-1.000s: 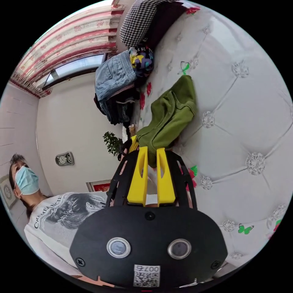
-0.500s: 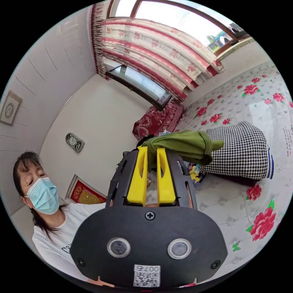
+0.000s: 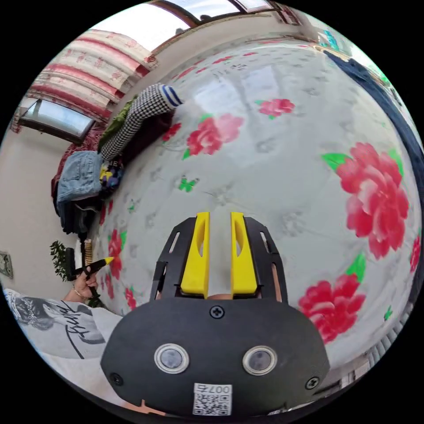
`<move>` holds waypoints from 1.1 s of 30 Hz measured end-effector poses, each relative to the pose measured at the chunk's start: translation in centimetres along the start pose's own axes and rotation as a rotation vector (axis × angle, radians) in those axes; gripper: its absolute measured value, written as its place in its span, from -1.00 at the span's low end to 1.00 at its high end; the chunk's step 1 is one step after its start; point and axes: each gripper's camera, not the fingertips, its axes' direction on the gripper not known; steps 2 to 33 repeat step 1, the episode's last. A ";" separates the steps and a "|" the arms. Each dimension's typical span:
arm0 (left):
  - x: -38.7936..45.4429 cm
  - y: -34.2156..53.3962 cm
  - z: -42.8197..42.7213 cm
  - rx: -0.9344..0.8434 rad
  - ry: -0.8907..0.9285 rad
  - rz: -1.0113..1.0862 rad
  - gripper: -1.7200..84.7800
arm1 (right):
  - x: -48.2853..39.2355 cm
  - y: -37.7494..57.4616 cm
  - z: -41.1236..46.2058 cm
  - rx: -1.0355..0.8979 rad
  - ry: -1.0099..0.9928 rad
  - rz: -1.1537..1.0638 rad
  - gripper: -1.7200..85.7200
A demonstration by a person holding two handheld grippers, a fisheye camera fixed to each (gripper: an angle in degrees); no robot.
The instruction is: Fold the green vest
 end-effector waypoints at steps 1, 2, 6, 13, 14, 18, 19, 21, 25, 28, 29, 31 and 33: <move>2.0 1.4 1.2 -0.030 -0.044 0.026 -0.75 | 3.3 2.0 -2.1 0.013 0.109 0.058 -0.83; 2.0 1.4 1.2 -0.030 -0.044 0.026 -0.75 | 3.3 2.0 -2.1 0.013 0.109 0.058 -0.83; 2.0 1.4 1.2 -0.030 -0.044 0.026 -0.75 | 3.3 2.0 -2.1 0.013 0.109 0.058 -0.83; 2.0 1.4 1.2 -0.030 -0.044 0.026 -0.75 | 3.3 2.0 -2.1 0.013 0.109 0.058 -0.83; 2.0 1.4 1.2 -0.030 -0.044 0.026 -0.75 | 3.3 2.0 -2.1 0.013 0.109 0.058 -0.83; 2.0 1.4 1.2 -0.030 -0.044 0.026 -0.75 | 3.3 2.0 -2.1 0.013 0.109 0.058 -0.83; 2.0 1.4 1.2 -0.030 -0.044 0.026 -0.75 | 3.3 2.0 -2.1 0.013 0.109 0.058 -0.83; 2.0 1.4 1.2 -0.030 -0.044 0.026 -0.75 | 3.3 2.0 -2.1 0.013 0.109 0.058 -0.83; 2.0 1.4 1.2 -0.030 -0.044 0.026 -0.75 | 3.3 2.0 -2.1 0.013 0.109 0.058 -0.83; 2.0 1.4 1.2 -0.030 -0.044 0.026 -0.75 | 3.3 2.0 -2.1 0.013 0.109 0.058 -0.83; 2.0 1.4 1.2 -0.030 -0.044 0.026 -0.75 | 3.3 2.0 -2.1 0.013 0.109 0.058 -0.83; 2.0 1.4 1.2 -0.030 -0.044 0.026 -0.75 | 3.3 2.0 -2.1 0.013 0.109 0.058 -0.83; 2.0 1.4 1.2 -0.030 -0.044 0.026 -0.75 | 3.3 2.0 -2.1 0.013 0.109 0.058 -0.83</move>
